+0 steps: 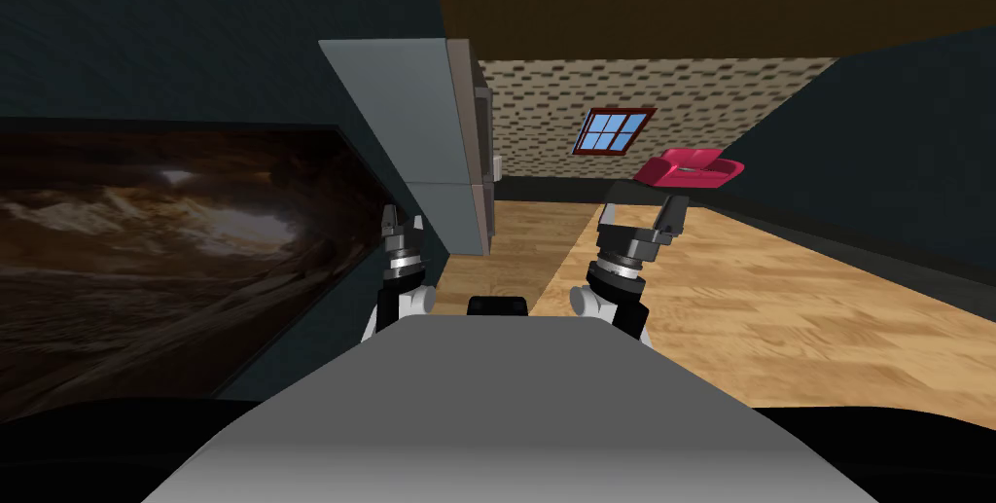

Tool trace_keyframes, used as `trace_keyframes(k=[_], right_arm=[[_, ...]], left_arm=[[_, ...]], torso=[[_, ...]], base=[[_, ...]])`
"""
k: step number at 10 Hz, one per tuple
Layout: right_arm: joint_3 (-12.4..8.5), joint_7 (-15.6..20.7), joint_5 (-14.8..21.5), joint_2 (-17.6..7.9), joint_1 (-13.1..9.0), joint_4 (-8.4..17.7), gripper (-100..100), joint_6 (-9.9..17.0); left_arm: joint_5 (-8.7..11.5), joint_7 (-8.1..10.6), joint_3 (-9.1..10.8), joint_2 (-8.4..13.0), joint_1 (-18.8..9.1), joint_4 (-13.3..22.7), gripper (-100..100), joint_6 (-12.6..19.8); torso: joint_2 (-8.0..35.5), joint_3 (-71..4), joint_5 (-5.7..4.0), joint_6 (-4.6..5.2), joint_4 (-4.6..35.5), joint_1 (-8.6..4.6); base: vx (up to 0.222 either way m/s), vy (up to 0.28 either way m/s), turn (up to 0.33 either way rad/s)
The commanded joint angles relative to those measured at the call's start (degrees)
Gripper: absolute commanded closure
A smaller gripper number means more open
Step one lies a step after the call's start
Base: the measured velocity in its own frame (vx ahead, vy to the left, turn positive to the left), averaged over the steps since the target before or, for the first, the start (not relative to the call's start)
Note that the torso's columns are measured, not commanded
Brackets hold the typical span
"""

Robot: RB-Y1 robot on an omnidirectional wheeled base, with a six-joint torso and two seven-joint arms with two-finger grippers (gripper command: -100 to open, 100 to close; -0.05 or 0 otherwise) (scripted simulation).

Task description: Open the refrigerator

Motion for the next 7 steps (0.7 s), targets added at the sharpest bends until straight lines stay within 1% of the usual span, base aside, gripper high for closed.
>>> trace_keyframes(k=[1,3,7], right_arm=[[0.0,0.0,0.0,0.0,0.0,0.0,0,0.0],[0.0,0.0,0.0,0.0,0.0,0.0,0,0.0],[0.0,0.0,0.0,0.0,0.0,0.0,0,0.0]], left_arm=[[0.0,0.0,0.0,0.0,0.0,0.0,0,0.0],[0.0,0.0,0.0,0.0,0.0,0.0,0,0.0],[0.0,0.0,0.0,0.0,0.0,0.0,0,0.0]], torso=[[2.3,-4.7,0.0,0.0,2.3,0.0],[10.0,-20.1,0.0,0.0,10.1,0.0],[26.9,-53.8,0.0,0.0,26.9,0.0]], base=[[0.0,0.0,0.0],[0.0,0.0,0.0],[0.0,0.0,0.0]])
